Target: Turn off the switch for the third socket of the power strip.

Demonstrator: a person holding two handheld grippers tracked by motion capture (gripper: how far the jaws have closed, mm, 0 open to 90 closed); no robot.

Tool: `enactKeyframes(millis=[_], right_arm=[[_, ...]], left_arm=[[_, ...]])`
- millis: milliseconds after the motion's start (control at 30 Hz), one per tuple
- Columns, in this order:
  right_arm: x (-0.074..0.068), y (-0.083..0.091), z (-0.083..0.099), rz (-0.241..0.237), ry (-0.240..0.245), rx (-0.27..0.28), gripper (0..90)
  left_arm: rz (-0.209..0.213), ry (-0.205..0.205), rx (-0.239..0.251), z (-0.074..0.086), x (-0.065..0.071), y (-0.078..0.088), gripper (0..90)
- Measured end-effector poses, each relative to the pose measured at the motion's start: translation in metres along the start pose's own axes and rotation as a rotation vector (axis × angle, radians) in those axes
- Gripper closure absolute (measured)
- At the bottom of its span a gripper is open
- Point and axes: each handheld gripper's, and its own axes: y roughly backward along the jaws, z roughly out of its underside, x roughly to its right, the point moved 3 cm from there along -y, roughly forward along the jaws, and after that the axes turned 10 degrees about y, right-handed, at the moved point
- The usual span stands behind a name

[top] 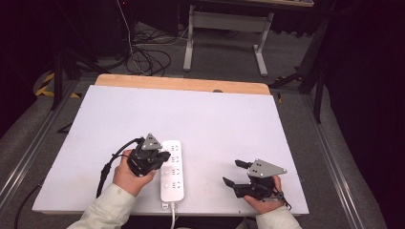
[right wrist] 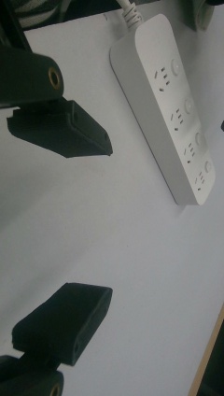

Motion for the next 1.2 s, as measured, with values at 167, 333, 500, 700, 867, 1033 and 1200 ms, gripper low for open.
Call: enactKeyframes(millis=[167, 333, 500, 700, 867, 1033, 1200], right_arm=[[0.0, 0.0, 0.0, 0.002, 0.0, 0.0, 26.8], [0.0, 0.0, 0.0, 0.001, 0.001, 0.0, 26.8], [0.0, 0.0, 0.0, 0.001, 0.001, -0.001, 26.8], [0.0, 0.0, 0.0, 0.0, -0.003, 0.001, 26.8], [0.001, 0.001, 0.0, 0.001, -0.004, 0.003, 26.8], [0.001, 0.001, 0.0, 0.003, -0.007, 0.008, 26.8], [0.001, 0.001, 0.0, 0.003, -0.007, 0.007, 26.8]], left_arm=[[-0.014, -0.029, 0.015, -0.001, 0.004, 0.006, 84.3], [-0.004, -0.029, 0.025, -0.003, 0.005, 0.01, 81.6], [0.016, -0.022, 0.056, -0.005, 0.005, 0.014, 73.6], [0.058, -0.035, 0.113, -0.005, 0.006, 0.024, 45.2], [0.05, -0.051, 0.122, -0.005, 0.006, 0.038, 30.7], [0.021, -0.076, 0.188, -0.005, 0.003, 0.053, 23.1], [0.035, -0.05, 0.232, 0.001, 0.0, 0.064, 19.1]])
